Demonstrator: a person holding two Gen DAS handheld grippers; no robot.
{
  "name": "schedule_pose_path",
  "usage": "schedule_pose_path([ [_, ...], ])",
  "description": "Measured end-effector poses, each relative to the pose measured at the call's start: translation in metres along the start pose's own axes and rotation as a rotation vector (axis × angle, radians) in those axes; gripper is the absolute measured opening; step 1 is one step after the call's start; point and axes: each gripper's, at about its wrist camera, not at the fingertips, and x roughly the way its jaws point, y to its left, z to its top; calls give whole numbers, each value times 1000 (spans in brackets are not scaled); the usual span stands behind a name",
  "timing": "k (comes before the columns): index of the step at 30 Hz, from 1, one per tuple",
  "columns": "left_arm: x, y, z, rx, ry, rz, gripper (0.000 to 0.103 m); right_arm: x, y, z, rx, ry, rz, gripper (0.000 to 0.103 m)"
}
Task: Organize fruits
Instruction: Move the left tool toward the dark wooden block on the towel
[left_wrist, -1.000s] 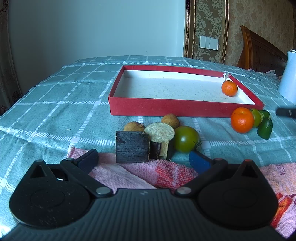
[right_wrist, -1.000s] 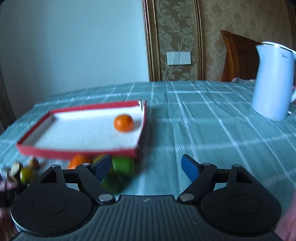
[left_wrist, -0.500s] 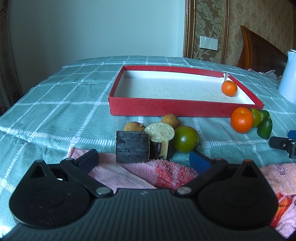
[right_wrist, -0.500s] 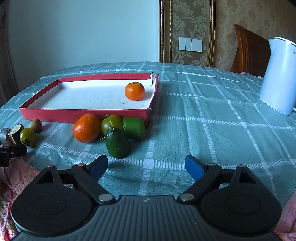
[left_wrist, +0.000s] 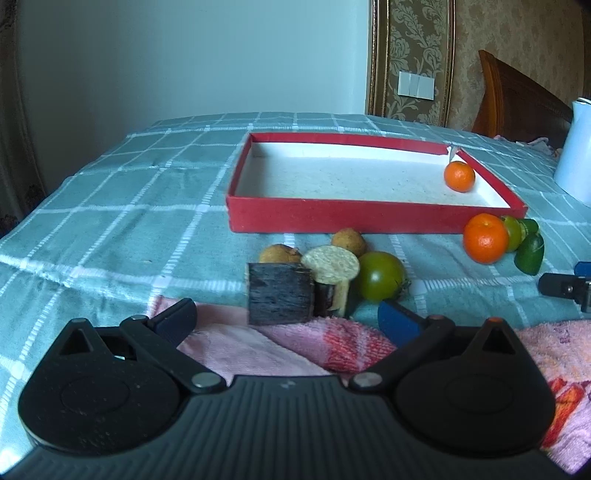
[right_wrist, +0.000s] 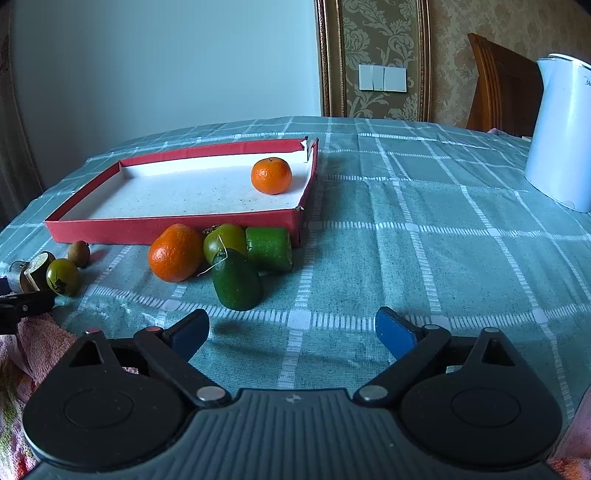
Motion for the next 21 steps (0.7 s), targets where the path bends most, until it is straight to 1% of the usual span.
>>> schedule_pose_path([
  [4,-3,9,4,11,-23,17,103,0,0,0,2,-1,1,97],
  [7,-4,16,5,5,-12,10,103,0,0,0,1,-1,0,97],
  [11,-7,21,1,23,-12,29,103,0,0,0,2,-1,1,97],
  [14,-7,28,-1,2,-13,47,103,0,0,0,1,-1,1,97],
  [17,-5,32,-2,-36,-8,35,103,0,1,0,2,-1,1,97],
  [21,-4,30,-1,-53,-12,64,103,-1,0,0,2,-1,-1,97],
])
